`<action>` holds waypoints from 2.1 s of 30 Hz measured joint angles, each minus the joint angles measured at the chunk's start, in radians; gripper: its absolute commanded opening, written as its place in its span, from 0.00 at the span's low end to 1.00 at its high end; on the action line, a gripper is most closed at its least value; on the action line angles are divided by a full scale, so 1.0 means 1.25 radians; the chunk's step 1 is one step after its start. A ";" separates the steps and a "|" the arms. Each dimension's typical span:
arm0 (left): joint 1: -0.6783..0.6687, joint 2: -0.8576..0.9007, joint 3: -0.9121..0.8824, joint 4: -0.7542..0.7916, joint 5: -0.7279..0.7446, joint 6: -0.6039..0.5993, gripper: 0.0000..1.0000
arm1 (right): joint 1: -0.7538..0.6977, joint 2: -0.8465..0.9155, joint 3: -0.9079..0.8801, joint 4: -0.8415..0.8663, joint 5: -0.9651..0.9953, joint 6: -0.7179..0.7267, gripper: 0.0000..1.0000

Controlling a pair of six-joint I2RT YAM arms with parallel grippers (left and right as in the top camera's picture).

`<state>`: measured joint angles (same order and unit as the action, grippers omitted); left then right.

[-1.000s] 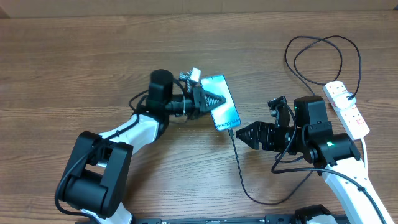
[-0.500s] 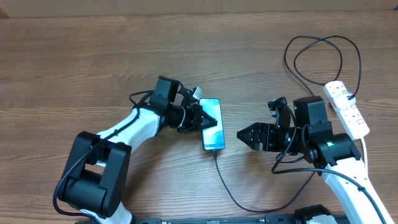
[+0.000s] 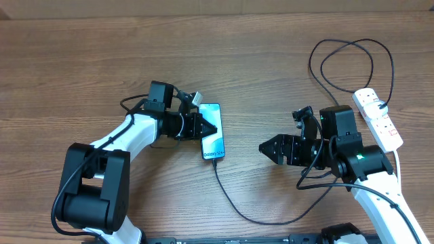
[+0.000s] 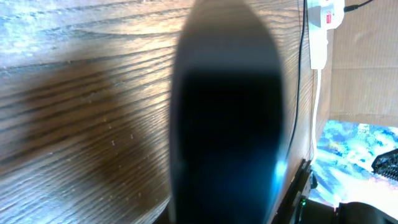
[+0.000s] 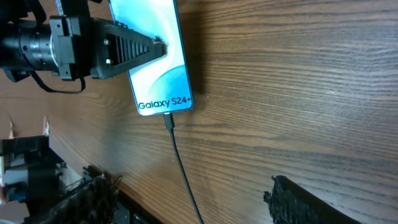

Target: Plug charger to phone and switch on socket

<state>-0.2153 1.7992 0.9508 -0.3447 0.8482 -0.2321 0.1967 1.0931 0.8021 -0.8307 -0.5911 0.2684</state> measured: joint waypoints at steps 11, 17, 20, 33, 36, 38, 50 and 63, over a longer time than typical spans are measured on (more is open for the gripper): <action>0.000 0.119 0.009 -0.003 0.057 0.042 0.04 | 0.000 0.000 0.000 -0.015 0.017 -0.001 0.82; 0.000 0.182 0.015 -0.001 0.134 0.048 0.05 | 0.000 0.000 0.000 -0.027 0.042 -0.001 0.83; 0.000 0.204 0.016 0.000 0.151 0.049 0.08 | 0.000 0.000 0.000 -0.028 0.047 0.000 0.86; 0.008 0.224 0.040 -0.047 0.189 0.084 0.39 | 0.000 0.000 0.000 -0.027 0.070 -0.003 0.96; 0.012 0.224 0.041 -0.051 0.194 0.084 0.40 | 0.000 0.000 0.000 -0.025 0.079 -0.003 0.96; 0.012 0.224 0.041 -0.051 0.195 0.084 0.41 | 0.000 0.000 0.000 -0.023 0.081 -0.003 0.97; 0.012 0.217 0.050 -0.069 0.179 0.003 0.47 | 0.000 0.000 0.000 -0.023 0.081 -0.003 0.98; 0.006 0.193 0.066 -0.073 0.124 -0.127 0.57 | 0.000 0.000 0.000 -0.019 0.081 -0.003 1.00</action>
<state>-0.2077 2.0407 1.0332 -0.4362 1.0027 -0.3904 0.1967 1.0927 0.8021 -0.8547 -0.4896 0.2649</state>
